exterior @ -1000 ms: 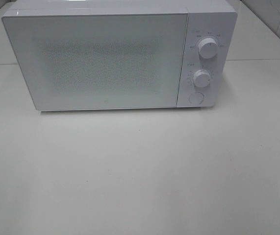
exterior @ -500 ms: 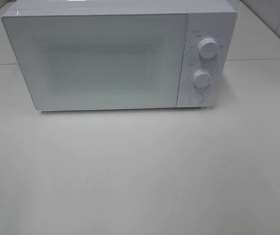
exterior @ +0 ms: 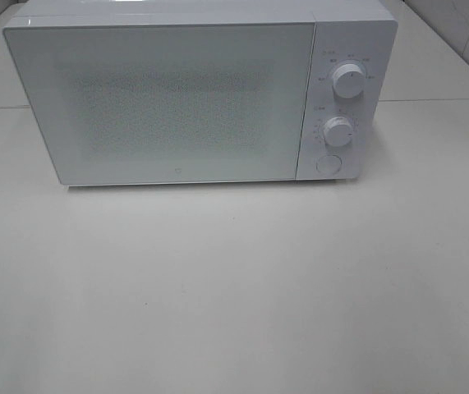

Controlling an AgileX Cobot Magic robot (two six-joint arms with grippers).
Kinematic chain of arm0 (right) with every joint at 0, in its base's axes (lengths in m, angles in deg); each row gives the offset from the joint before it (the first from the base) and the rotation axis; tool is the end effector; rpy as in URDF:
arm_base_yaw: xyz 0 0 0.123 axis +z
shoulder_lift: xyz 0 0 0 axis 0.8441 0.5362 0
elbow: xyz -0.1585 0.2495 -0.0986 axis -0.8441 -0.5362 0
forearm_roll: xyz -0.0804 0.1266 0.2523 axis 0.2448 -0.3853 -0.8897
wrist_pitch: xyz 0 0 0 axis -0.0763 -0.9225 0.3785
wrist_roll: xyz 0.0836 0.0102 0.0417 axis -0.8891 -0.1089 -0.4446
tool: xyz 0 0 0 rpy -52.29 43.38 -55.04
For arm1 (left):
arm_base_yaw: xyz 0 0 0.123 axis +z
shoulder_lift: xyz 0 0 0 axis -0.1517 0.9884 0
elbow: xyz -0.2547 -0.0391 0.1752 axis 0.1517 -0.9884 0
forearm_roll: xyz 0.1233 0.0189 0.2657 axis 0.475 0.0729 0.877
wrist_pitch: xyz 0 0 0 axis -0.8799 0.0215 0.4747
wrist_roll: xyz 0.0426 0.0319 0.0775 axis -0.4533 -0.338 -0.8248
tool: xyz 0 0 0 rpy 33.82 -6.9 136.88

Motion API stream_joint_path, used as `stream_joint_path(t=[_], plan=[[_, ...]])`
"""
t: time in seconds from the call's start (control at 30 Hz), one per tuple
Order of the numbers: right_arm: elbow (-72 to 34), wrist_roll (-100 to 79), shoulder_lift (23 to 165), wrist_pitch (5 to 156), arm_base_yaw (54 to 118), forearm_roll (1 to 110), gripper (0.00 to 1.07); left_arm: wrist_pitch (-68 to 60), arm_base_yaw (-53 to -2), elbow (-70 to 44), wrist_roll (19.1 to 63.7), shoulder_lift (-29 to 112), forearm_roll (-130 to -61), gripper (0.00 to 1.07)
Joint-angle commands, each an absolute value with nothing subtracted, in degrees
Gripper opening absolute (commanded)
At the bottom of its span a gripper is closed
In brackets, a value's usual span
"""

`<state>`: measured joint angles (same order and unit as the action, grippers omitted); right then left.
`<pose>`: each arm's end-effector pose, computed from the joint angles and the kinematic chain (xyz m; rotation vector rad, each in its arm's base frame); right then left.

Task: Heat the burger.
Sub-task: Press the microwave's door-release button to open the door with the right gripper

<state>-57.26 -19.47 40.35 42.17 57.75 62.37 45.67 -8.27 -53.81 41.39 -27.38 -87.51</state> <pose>0.0712 -0.0058 0.3295 0.0310 1.8394 -0.0647 0.0045 -0.0092 0.3010 0.0659 2.0266 -0.0870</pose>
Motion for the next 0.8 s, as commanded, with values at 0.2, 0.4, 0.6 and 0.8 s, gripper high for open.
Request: stream_joint_path(t=[0.2,0.4,0.6,0.8], plan=[[-56.80,-19.47,50.61,50.82,57.40,62.89,0.73,45.67,-8.21,-53.87,41.85,-28.12,-87.57,0.98],[-56.80,-19.47,56.11,54.95,57.40,62.89,0.73,45.67,-8.21,-53.87,41.85,-28.12,-87.57,0.98],[-56.80,-19.47,60.64,58.73,57.40,62.89,0.73,45.67,-8.21,-53.87,41.85,-28.12,-87.57,0.98],[-57.26,-19.47,66.19,64.69,57.40,62.89,0.73,45.67,-8.21,-53.87,41.85,-28.12,-87.57,0.98]])
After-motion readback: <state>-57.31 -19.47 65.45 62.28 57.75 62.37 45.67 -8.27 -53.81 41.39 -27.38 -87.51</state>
